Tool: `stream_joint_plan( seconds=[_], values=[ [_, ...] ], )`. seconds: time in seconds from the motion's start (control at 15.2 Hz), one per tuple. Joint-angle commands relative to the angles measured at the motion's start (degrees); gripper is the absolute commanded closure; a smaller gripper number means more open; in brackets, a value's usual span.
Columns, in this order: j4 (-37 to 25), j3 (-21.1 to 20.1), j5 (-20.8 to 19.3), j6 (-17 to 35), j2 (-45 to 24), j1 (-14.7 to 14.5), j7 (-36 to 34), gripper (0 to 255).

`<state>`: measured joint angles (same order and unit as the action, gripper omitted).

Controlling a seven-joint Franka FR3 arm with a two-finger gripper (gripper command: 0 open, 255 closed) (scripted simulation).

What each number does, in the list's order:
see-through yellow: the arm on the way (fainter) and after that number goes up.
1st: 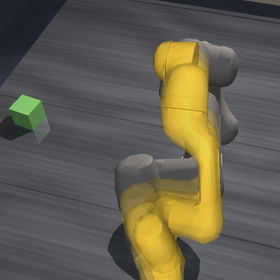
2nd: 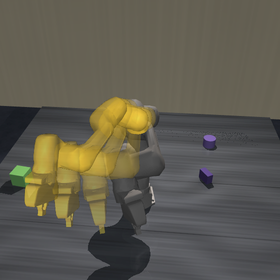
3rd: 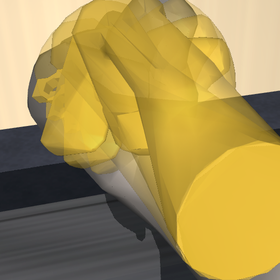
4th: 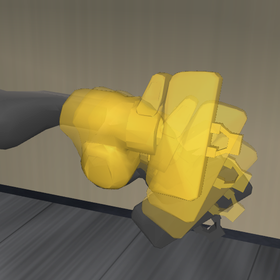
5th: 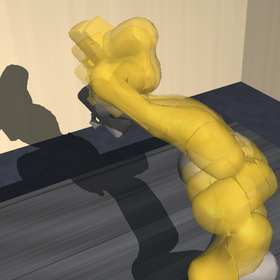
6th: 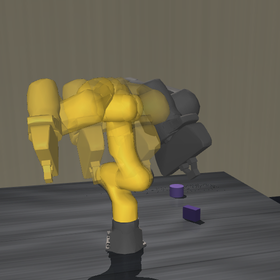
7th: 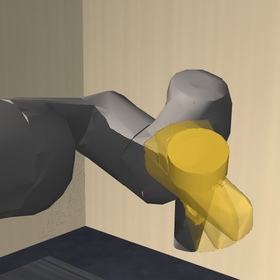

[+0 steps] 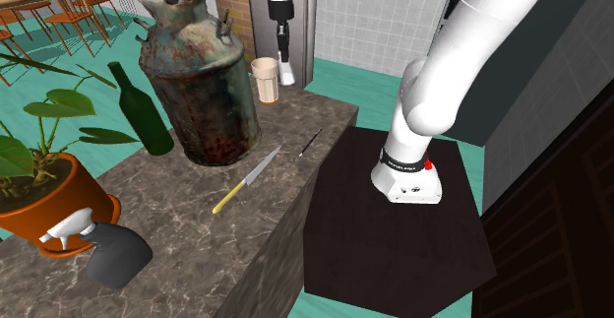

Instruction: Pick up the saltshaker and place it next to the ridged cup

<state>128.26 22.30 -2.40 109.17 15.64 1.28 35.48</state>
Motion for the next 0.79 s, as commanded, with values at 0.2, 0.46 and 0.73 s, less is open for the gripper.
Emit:
stream_joint_plan(
  seconds=[0.2,0.46,0.73],
  values=[
    [2.8,0.5,0.2,3.9,-1.1,0.1,0.6,255],
    [4.9,0.8,0.5,7.1,-2.3,0.0,1.0,255],
    [6.8,1.1,1.0,10.3,-3.8,0.0,1.6,255]
  ],
)
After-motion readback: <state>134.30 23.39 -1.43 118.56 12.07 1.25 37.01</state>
